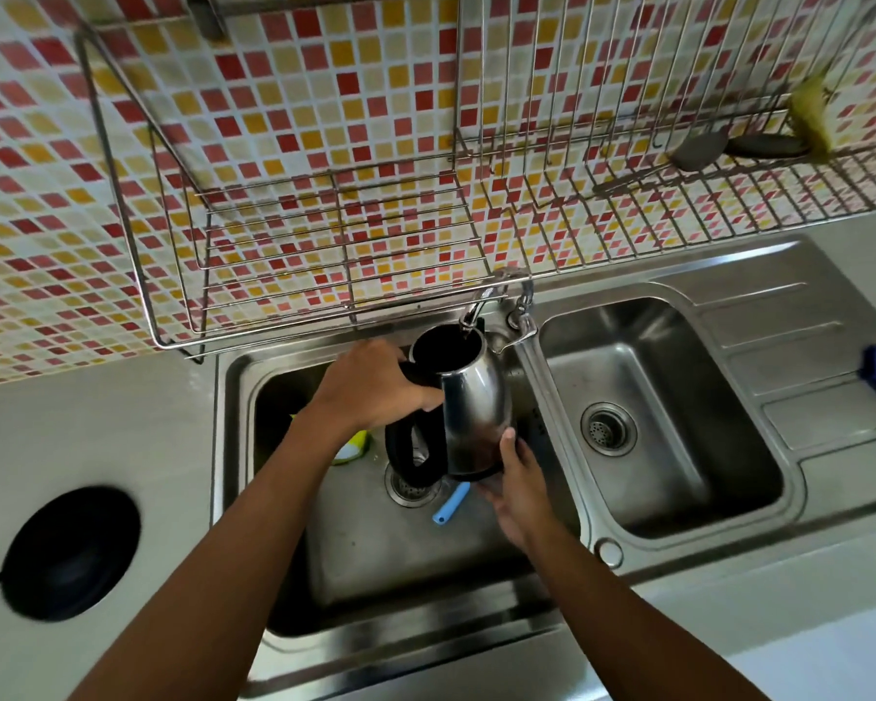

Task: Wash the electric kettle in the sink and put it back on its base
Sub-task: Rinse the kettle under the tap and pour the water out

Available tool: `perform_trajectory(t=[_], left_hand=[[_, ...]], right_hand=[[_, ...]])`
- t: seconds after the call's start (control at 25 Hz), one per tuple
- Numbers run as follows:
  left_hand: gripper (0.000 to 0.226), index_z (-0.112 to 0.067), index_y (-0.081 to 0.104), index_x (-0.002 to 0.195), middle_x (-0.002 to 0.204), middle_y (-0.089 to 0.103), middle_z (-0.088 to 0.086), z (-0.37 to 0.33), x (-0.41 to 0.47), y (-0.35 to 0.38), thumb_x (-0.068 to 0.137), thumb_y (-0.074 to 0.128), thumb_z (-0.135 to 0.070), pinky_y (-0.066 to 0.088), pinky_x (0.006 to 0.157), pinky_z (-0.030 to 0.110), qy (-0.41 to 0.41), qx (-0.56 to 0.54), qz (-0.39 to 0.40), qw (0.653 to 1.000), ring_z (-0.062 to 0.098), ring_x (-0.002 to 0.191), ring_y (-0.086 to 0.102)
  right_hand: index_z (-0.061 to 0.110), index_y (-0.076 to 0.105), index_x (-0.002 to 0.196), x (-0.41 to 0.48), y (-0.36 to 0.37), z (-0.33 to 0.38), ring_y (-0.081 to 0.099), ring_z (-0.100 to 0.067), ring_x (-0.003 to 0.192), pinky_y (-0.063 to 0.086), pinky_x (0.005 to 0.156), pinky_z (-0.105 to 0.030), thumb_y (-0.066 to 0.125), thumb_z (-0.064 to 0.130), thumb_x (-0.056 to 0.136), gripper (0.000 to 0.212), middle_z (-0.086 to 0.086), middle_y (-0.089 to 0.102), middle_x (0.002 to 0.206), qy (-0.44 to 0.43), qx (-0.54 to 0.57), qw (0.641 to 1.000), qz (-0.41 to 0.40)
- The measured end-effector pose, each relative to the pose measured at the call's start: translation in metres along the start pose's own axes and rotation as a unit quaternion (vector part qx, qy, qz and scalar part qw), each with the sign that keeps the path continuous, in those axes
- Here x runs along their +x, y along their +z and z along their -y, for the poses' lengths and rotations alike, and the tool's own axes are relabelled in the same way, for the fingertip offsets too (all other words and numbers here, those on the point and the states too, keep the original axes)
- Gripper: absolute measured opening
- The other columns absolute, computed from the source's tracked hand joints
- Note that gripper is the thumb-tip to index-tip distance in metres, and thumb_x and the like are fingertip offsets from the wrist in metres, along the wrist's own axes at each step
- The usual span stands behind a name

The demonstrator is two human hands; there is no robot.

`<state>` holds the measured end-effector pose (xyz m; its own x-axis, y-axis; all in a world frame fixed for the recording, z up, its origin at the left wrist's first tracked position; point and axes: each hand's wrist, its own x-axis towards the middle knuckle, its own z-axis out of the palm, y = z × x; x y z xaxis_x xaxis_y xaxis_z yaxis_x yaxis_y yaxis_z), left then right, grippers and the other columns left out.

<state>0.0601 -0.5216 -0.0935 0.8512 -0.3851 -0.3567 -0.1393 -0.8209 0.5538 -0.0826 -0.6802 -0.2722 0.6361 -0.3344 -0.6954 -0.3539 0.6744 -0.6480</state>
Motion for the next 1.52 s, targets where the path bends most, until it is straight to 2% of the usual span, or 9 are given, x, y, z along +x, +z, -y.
perform_trajectory(t=[0.16, 0.32, 0.44, 0.56, 0.64, 0.76, 1.0, 1.28, 1.52], left_hand=[[0.031, -0.013, 0.074, 0.065, 0.060, 0.067, 0.001, 0.001, 0.002, 0.015, 0.055, 0.077, -0.043, 0.043, 0.052, 0.029, -0.009, -0.022, 0.056, 0.998, 0.015, 0.057, 0.060], [0.037, -0.012, 0.074, 0.065, 0.055, 0.064, 0.003, 0.014, 0.013, 0.012, 0.048, 0.073, -0.045, 0.043, 0.052, 0.032, -0.045, -0.036, 0.020, 0.998, 0.016, 0.054, 0.058], [0.043, -0.008, 0.072, 0.063, 0.052, 0.056, 0.002, 0.013, 0.014, 0.016, 0.044, 0.072, -0.046, 0.039, 0.051, 0.032, -0.040, -0.008, 0.053, 0.998, 0.015, 0.052, 0.051], [0.043, -0.010, 0.073, 0.064, 0.056, 0.062, 0.003, 0.014, 0.016, 0.027, 0.044, 0.071, -0.048, 0.043, 0.053, 0.033, -0.043, -0.023, 0.052, 0.997, 0.016, 0.057, 0.057], [0.038, -0.016, 0.073, 0.064, 0.061, 0.067, 0.001, 0.024, 0.016, 0.029, 0.046, 0.070, -0.049, 0.048, 0.056, 0.032, -0.046, -0.020, 0.031, 0.998, 0.015, 0.062, 0.063], [0.039, -0.024, 0.073, 0.075, 0.076, 0.066, -0.003, 0.036, 0.003, 0.038, 0.052, 0.072, -0.055, 0.055, 0.063, 0.030, -0.019, 0.026, 0.020, 0.999, 0.013, 0.071, 0.064], [0.088, -0.018, 0.070, 0.108, 0.104, 0.062, 0.010, 0.066, -0.002, 0.069, 0.049, 0.044, -0.078, 0.053, 0.085, 0.039, 0.046, 0.186, -0.055, 0.980, 0.028, 0.100, 0.059], [0.080, -0.021, 0.068, 0.115, 0.109, 0.063, 0.008, 0.098, 0.013, 0.103, 0.054, 0.049, -0.069, 0.051, 0.091, 0.039, 0.035, 0.225, -0.044, 0.973, 0.028, 0.106, 0.058], [0.074, -0.016, 0.067, 0.114, 0.109, 0.063, 0.011, 0.101, 0.023, 0.120, 0.056, 0.061, -0.062, 0.048, 0.089, 0.040, 0.047, 0.209, -0.052, 0.975, 0.031, 0.106, 0.058]], right_hand=[[0.016, 0.056, 0.129, 0.003, -0.024, 0.009, 0.064, -0.030, 0.114, 0.059, 0.075, -0.042, 0.063, 0.049, 0.088, 0.054, -0.009, 0.068, 0.123, -0.006, -0.012, 1.000, -0.014], [0.018, 0.050, 0.135, -0.002, -0.004, 0.004, 0.068, -0.027, 0.106, 0.060, 0.074, -0.040, 0.060, 0.047, 0.091, 0.053, -0.009, 0.067, 0.123, 0.005, -0.026, 0.999, -0.019], [0.019, 0.052, 0.133, -0.011, -0.015, -0.013, 0.067, -0.026, 0.105, 0.061, 0.069, -0.038, 0.058, 0.048, 0.092, 0.050, -0.009, 0.066, 0.122, 0.037, -0.036, 0.998, -0.033], [0.018, 0.047, 0.138, 0.005, -0.025, -0.005, 0.068, -0.025, 0.105, 0.060, 0.082, -0.044, 0.065, 0.056, 0.084, 0.068, -0.008, 0.066, 0.124, 0.019, -0.057, 0.996, -0.065], [0.019, 0.047, 0.138, 0.015, -0.020, -0.004, 0.066, -0.024, 0.109, 0.058, 0.085, -0.040, 0.063, 0.052, 0.088, 0.062, -0.007, 0.065, 0.126, 0.032, -0.062, 0.997, -0.043], [0.017, 0.058, 0.127, 0.031, -0.019, 0.004, 0.064, -0.020, 0.095, 0.052, 0.076, -0.032, 0.063, 0.041, 0.091, 0.043, -0.007, 0.070, 0.109, 0.036, -0.136, 0.990, -0.031], [0.012, 0.067, 0.101, 0.066, 0.015, 0.080, 0.058, -0.011, 0.065, 0.043, 0.056, -0.023, 0.055, 0.022, 0.098, 0.017, -0.003, 0.066, 0.081, -0.052, -0.204, 0.977, -0.044], [0.015, 0.066, 0.103, 0.103, 0.051, 0.103, 0.044, -0.008, 0.053, 0.031, 0.047, -0.021, 0.054, 0.024, 0.097, 0.017, 0.003, 0.059, 0.073, -0.026, -0.283, 0.957, -0.061], [0.014, 0.067, 0.100, 0.102, 0.064, 0.105, 0.038, -0.007, 0.055, 0.028, 0.052, -0.022, 0.051, 0.021, 0.100, 0.018, 0.005, 0.060, 0.076, 0.016, -0.174, 0.984, -0.042]])
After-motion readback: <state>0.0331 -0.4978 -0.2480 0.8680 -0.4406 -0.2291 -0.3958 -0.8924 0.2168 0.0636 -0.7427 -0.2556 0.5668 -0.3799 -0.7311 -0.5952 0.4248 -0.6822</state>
